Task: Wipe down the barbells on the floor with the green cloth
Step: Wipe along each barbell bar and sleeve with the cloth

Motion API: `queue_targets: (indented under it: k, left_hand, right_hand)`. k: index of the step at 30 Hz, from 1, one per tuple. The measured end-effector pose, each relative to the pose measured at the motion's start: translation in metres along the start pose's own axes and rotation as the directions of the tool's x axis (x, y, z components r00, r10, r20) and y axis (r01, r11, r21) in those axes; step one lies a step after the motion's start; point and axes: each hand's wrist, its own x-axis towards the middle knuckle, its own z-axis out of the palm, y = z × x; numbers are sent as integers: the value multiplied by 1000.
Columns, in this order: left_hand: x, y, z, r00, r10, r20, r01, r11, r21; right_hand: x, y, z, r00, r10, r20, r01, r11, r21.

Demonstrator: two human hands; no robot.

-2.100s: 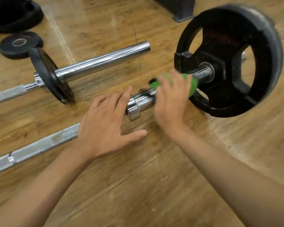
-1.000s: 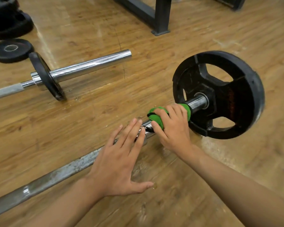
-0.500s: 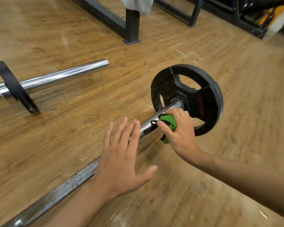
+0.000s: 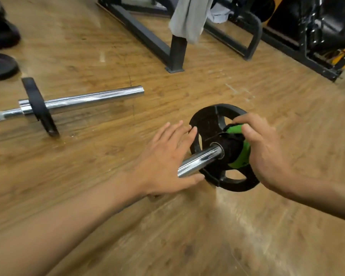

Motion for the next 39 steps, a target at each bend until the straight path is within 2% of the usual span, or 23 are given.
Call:
queue_targets:
  k: [4,6,10,13,16,19,22,27,34,39]
  left_hand:
    - [29,18,5,995,42,88,-55,985,161]
    - [56,29,2,991,22,131,-51,975,217]
    - [128,65,1,992,-49,118,19,971,238]
    - [186,91,10,988,-101,116,72,970,231]
    - [229,118,43,965,-99,242,32,964,265]
    - [240,133,69,945,-188,266,78,923,377]
    - [241,139,74,941,-233,245,122,910,396]
    - [243,147,70,913,-316,258,185,885,428]
    - [238,150,67,890,-402,214,297,868,397]
    - [241,154,72,886,-452,102,414,871,266]
  right_hand:
    - [4,49,-24,962,-266,55,270,960,-73]
    - [9,77,-39,950,-309,47,312,948,-69]
    - [23,138,-81,959,-284,-3,284,958,49]
    - [40,193,-91,986,-160,-48,165,977,134]
    - [46,241,-63,999,-39,25,33,981,191]
    - [51,260,-17,993,-9,120,-13,984,177]
    - [50,268,27,987,-33,160,13,992,122]
    - [32,283,72,971,-181,154,190,981,-46]
    - [21,274,78,967,-135,215,144,989,-28]
    - [11,283,75,938,-204,282,223,974,-36]
